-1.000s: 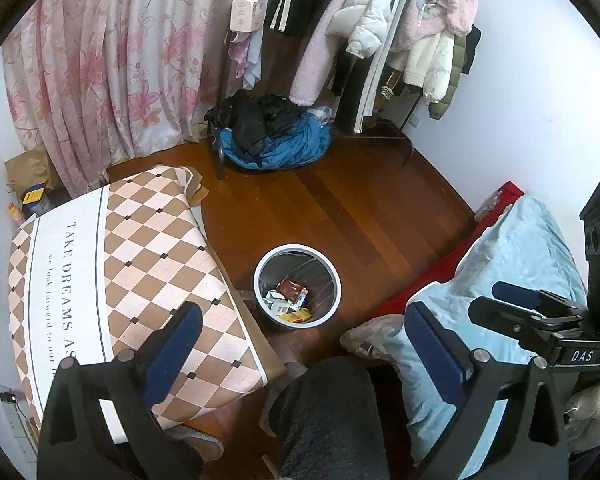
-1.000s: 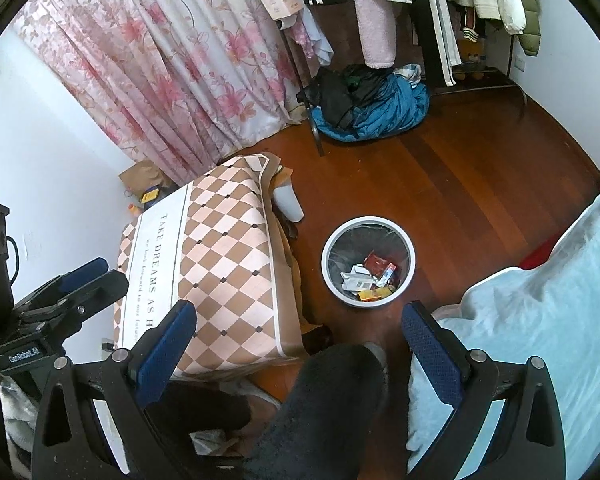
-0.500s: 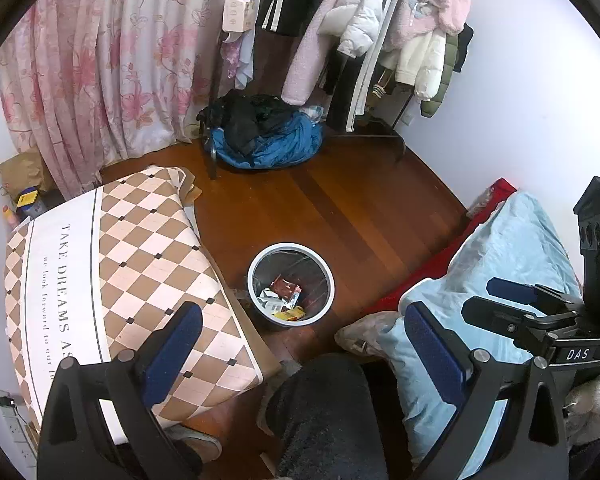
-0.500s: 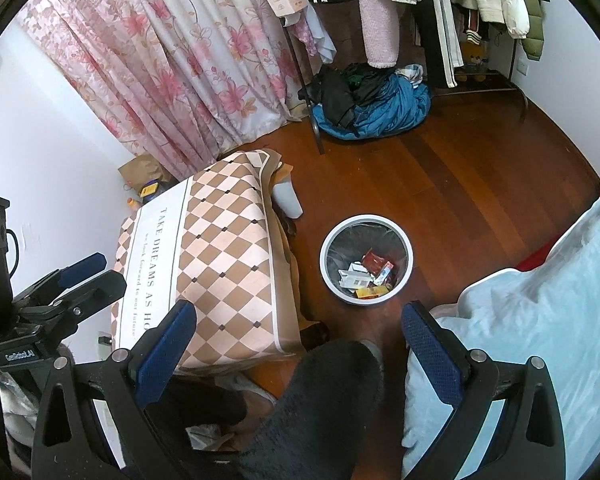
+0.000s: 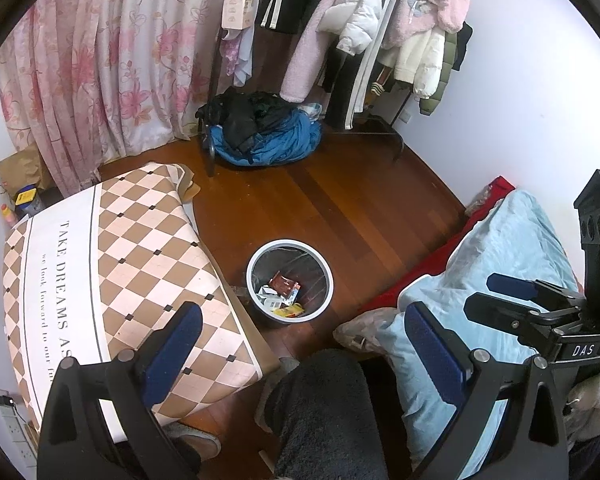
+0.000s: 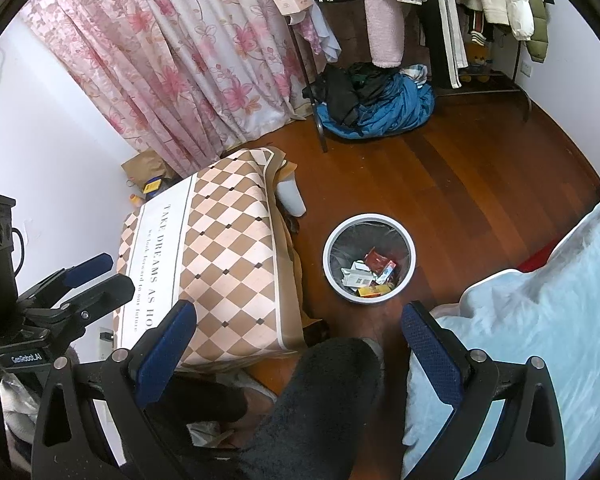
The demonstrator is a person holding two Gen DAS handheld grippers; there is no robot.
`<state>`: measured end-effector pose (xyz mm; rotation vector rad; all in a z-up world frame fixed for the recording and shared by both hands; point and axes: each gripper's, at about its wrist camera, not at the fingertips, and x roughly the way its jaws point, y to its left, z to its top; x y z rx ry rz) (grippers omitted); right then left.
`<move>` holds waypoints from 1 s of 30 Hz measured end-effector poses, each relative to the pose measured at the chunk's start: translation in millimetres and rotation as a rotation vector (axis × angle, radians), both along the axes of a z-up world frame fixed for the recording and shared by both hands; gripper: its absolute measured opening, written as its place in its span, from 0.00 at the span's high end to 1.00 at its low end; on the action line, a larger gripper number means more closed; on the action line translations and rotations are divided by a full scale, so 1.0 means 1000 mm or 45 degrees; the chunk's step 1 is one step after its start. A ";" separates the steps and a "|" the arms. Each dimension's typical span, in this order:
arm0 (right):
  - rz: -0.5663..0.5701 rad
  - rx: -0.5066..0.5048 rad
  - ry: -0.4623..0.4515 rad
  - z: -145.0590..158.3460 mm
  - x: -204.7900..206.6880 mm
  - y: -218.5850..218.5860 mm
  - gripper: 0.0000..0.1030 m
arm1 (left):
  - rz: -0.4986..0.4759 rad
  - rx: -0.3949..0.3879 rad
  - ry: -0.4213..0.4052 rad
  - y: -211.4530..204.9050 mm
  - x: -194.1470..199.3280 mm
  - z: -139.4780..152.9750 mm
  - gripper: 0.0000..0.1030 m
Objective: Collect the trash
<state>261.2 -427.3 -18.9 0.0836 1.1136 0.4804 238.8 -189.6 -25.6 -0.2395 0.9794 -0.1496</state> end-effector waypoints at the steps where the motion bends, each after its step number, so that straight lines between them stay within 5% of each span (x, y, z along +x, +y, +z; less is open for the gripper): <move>1: 0.004 0.001 0.002 0.001 0.001 -0.001 0.00 | -0.001 -0.001 -0.001 0.001 -0.001 0.000 0.00; 30: 0.038 -0.008 0.006 0.002 0.000 0.004 0.00 | 0.010 -0.003 0.003 0.009 -0.006 0.000 0.00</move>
